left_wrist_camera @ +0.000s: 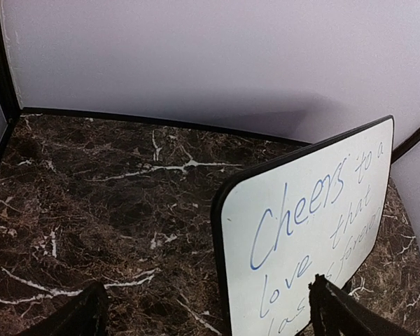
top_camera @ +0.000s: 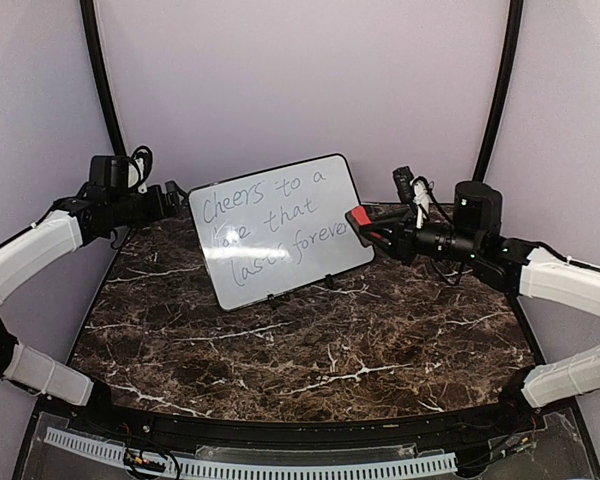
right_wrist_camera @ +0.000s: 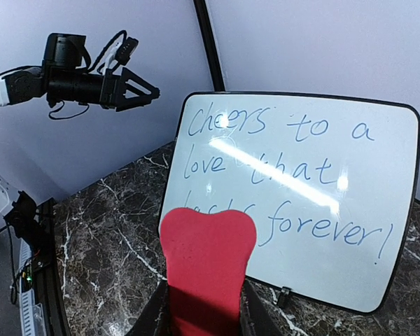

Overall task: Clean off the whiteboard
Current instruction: Hold the whiteboard at the center of the board.

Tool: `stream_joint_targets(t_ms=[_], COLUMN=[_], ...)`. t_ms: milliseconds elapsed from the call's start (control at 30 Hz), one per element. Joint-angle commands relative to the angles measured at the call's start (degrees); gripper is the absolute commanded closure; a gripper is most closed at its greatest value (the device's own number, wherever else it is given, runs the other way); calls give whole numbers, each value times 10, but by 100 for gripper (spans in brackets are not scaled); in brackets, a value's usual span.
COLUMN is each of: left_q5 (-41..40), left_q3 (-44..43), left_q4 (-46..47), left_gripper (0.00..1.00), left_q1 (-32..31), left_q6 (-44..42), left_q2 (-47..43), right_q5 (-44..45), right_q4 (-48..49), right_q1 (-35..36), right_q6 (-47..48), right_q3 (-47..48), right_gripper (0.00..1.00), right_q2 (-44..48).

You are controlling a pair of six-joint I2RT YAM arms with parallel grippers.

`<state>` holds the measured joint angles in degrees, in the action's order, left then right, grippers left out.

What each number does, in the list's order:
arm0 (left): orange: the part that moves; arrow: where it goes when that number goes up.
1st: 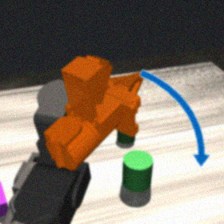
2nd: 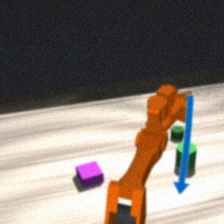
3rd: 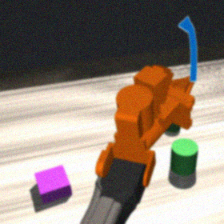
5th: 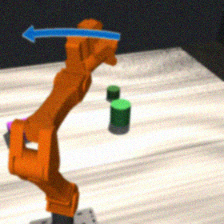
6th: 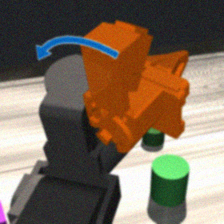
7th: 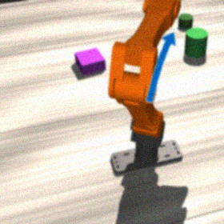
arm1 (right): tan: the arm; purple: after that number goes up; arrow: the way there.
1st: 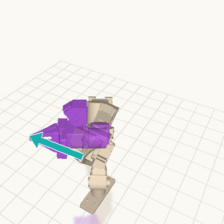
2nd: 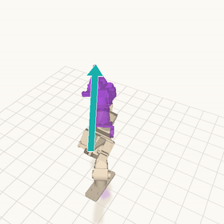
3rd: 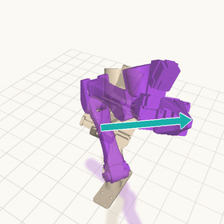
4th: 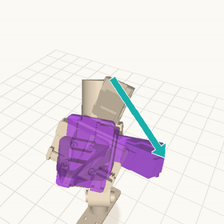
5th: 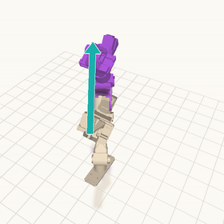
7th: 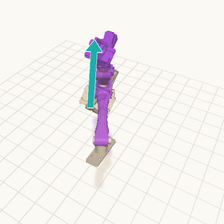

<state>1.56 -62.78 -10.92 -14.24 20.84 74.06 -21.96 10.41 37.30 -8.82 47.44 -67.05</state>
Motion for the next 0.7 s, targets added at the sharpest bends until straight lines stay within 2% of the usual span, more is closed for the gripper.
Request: stream_joint_targets(t_ms=[0, 133, 233, 467, 667], left_q5=[117, 200, 255, 291, 337], left_q3=[-22, -16, -32, -34, -36], left_q4=[33, 94, 130, 171, 214], left_gripper=[1, 3, 8, 14, 21], left_q1=[34, 65, 83, 89, 118], left_q6=[-48, -48, -43, -60, -44], left_q2=[19, 44, 73, 107, 137], right_q5=[-26, -43, -54, -64, -64], right_q4=[21, 38, 40, 36, 19], right_q1=[11, 14, 17, 22, 23], right_q6=[11, 9, 9, 6, 4], right_q3=[20, 23, 31, 34, 43], right_gripper=[82, 82, 82, 82, 82], right_q2=[0, -9, -22, -26, -34])
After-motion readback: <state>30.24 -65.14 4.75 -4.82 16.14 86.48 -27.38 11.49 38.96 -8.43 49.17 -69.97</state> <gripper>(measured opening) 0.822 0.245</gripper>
